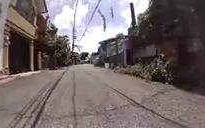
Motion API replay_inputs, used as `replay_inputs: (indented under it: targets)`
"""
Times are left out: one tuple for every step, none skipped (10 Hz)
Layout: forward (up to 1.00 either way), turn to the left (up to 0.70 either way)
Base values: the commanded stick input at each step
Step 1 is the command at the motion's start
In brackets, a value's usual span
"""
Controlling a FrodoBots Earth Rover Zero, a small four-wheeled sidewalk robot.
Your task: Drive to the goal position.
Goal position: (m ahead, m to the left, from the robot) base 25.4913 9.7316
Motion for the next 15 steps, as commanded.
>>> replay_inputs:
  targets:
    - [0.7, 0.0]
    - [0.7, 0.0]
    - [0.7, 0.0]
    - [0.7, 0.0]
    - [0.7, 0.0]
    - [0.7, 0.0]
    - [0.7, 0.0]
    - [0.7, 0.0]
    - [0.7, 0.0]
    - [0.7, 0.0]
    - [0.7, 0.0]
    - [0.7, 0.0]
    - [0.7, 0.0]
    - [0.7, 0.0]
    - [0.7, 0.0]
